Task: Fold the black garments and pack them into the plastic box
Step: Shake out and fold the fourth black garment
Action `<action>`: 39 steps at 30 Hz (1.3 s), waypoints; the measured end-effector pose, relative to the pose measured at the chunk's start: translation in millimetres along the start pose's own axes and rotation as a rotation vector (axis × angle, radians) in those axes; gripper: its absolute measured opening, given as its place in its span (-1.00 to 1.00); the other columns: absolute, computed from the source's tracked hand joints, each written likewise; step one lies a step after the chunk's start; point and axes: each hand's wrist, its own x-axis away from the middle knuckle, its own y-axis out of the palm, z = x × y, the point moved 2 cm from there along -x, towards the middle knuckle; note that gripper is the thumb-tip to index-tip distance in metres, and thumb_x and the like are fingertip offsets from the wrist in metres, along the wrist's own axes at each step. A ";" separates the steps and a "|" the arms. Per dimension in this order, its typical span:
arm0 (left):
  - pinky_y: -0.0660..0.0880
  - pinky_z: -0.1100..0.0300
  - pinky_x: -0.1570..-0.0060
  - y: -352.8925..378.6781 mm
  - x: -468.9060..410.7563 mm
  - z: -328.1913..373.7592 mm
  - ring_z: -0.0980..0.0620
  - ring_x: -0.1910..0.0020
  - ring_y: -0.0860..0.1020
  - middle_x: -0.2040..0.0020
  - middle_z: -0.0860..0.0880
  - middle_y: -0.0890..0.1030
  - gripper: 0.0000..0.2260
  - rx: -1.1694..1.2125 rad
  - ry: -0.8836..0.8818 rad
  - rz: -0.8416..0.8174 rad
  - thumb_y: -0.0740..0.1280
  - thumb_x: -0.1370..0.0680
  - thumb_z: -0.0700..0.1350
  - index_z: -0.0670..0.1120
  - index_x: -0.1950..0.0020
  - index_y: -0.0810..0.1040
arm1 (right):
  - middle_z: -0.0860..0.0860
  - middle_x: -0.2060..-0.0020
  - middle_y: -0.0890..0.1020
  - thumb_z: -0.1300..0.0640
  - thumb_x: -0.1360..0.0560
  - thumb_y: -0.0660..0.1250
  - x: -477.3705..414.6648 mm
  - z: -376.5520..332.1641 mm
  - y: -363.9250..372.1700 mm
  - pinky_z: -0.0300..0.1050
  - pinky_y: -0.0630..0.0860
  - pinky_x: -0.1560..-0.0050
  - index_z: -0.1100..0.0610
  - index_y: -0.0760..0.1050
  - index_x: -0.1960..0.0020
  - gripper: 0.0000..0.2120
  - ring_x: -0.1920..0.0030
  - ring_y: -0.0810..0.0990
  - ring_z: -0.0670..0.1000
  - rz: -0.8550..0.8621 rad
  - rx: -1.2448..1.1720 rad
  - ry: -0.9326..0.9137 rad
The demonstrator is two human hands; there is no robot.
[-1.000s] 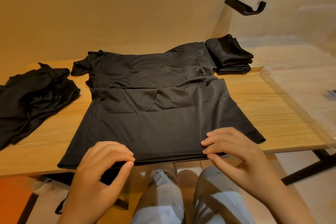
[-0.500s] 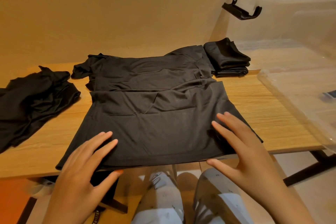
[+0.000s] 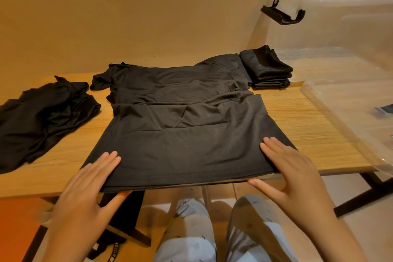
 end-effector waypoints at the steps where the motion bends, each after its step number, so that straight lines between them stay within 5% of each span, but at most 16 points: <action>1: 0.03 0.36 -0.47 0.0 0.8 0.1 0.38 -0.47 0.12 -0.41 0.16 0.39 -0.32 -0.003 0.003 0.000 0.11 -0.48 0.38 -0.04 -0.43 0.42 | -0.03 -0.40 0.41 -0.38 -0.45 0.13 0.4 -0.3 0.0 -0.08 0.19 -0.40 0.12 0.41 -0.41 -0.26 -0.44 0.28 -0.08 -0.002 0.002 -0.002; 3: 0.00 0.39 -0.47 -0.6 1.5 1.4 0.40 -0.47 0.10 -0.40 0.13 0.39 -0.32 -0.015 0.014 0.008 0.09 -0.50 0.40 -0.03 -0.43 0.41 | -0.03 -0.41 0.39 -0.38 -0.45 0.14 1.4 -0.3 0.3 -0.11 0.16 -0.41 0.11 0.40 -0.42 -0.26 -0.44 0.27 -0.08 -0.006 0.009 -0.008; 7: -0.09 0.50 -0.42 0.2 1.7 2.4 0.35 -0.44 0.15 -0.40 0.15 0.37 -0.37 -0.036 -0.009 0.037 0.54 -0.41 0.01 -0.05 -0.42 0.42 | -0.07 -0.39 0.36 -0.40 -0.46 0.09 0.8 0.5 0.7 -0.15 0.12 -0.40 0.11 0.40 -0.41 -0.25 -0.43 0.25 -0.10 -0.001 0.008 -0.012; 11: -0.12 0.51 -0.41 0.5 2.6 2.3 0.42 -0.44 0.09 -0.42 0.14 0.35 -0.34 -0.041 -0.010 0.027 0.53 -0.38 -0.10 -0.02 -0.45 0.41 | -0.09 -0.38 0.35 -0.44 -0.44 0.06 0.3 0.1 1.1 -0.19 0.10 -0.40 0.08 0.40 -0.41 -0.23 -0.42 0.23 -0.15 0.011 -0.015 0.000; 15: -0.03 0.51 -0.39 -6.5 11.3 2.7 0.61 -0.35 0.03 -0.32 0.52 0.26 -0.32 0.028 -0.025 0.074 0.54 -0.37 -0.28 0.09 -0.41 0.40 | -0.15 -0.36 0.35 -0.38 -0.41 0.18 3.1 0.6 -1.9 -0.14 0.18 -0.41 0.03 0.41 -0.40 -0.29 -0.40 0.22 -0.23 0.041 -0.035 0.011; 18: 0.19 0.18 -0.37 -12.4 20.4 2.8 0.55 -0.32 0.12 -0.21 0.72 0.16 -0.32 0.076 -0.085 0.142 0.50 -0.40 -0.32 0.21 -0.37 0.37 | -0.14 -0.34 0.40 -0.25 -0.41 0.31 7.9 0.7 -7.1 -0.03 0.26 -0.37 0.03 0.45 -0.37 -0.39 -0.38 0.26 -0.23 0.071 -0.080 0.014; 21: 0.23 0.12 -0.36 -16.0 27.4 2.4 0.32 -0.36 0.25 -0.25 0.56 0.29 -0.31 0.100 -0.090 0.172 0.45 -0.45 -0.35 0.30 -0.34 0.35 | -0.10 -0.33 0.46 0.10 -0.39 0.52 15.8 4.7 -8.7 0.00 0.29 -0.36 0.06 0.49 -0.35 -0.45 -0.37 0.31 -0.20 0.082 -0.104 0.032; 25: 0.29 0.05 -0.38 -22.6 35.0 1.1 0.11 -0.41 0.31 -0.34 0.28 0.40 -0.34 0.148 -0.125 0.192 0.32 -0.53 -0.39 0.36 -0.30 0.34 | -0.09 -0.32 0.50 0.32 -0.42 0.43 23.4 8.7 -9.6 -0.04 0.27 -0.36 0.03 0.48 -0.35 -0.46 -0.36 0.38 -0.12 0.083 -0.138 0.050; 29: 0.44 0.05 -0.29 -28.0 35.0 1.5 0.09 -0.34 0.44 -0.32 0.17 0.49 -0.44 0.123 -0.072 0.187 0.30 -0.55 -0.38 0.26 -0.30 0.42 | -0.11 -0.28 0.53 0.35 -0.47 0.36 21.7 14.7 -11.4 0.07 0.39 -0.34 0.00 0.51 -0.32 -0.52 -0.34 0.44 -0.09 0.086 -0.192 0.035; 31: 0.47 0.36 0.08 -33.2 32.3 0.6 0.28 0.00 0.59 -0.16 0.12 0.62 -0.51 0.118 -0.080 0.155 0.28 -0.56 -0.35 0.26 -0.24 0.46 | -0.17 -0.21 0.55 0.33 -0.51 0.31 19.5 17.2 -15.1 0.10 0.46 -0.26 -0.03 0.51 -0.32 -0.55 -0.29 0.52 -0.03 0.093 -0.212 0.049; 33: 0.31 0.33 0.41 -42.3 31.0 3.0 0.15 0.34 0.55 0.21 0.07 0.65 -0.54 0.113 -0.119 0.127 0.25 -0.59 -0.30 0.32 -0.13 0.46 | -0.25 -0.02 0.59 0.28 -0.55 0.25 17.1 15.8 -24.1 0.02 0.50 -0.10 -0.07 0.50 -0.32 -0.59 -0.14 0.57 0.07 0.096 -0.211 0.113; 35: 0.38 0.15 0.38 -55.2 30.5 10.2 0.07 0.40 0.52 0.28 0.04 0.61 -0.58 0.117 -0.133 0.119 0.23 -0.61 -0.26 0.34 -0.05 0.45 | -0.28 0.16 0.54 0.23 -0.58 0.20 13.7 12.2 -36.4 -0.03 0.47 0.05 -0.07 0.52 -0.27 -0.65 0.00 0.56 0.08 0.107 -0.238 0.144; 39: 0.50 -0.03 0.26 -76.0 34.0 19.5 -0.08 0.30 0.57 0.20 -0.04 0.63 -0.70 0.199 -0.129 0.222 0.26 -0.60 -0.22 0.24 0.03 0.47 | -0.20 0.17 0.63 0.26 -0.56 0.25 6.9 -4.8 -75.5 -0.31 0.49 0.10 -0.11 0.56 -0.02 -0.73 0.06 0.57 -0.15 0.275 -0.484 0.128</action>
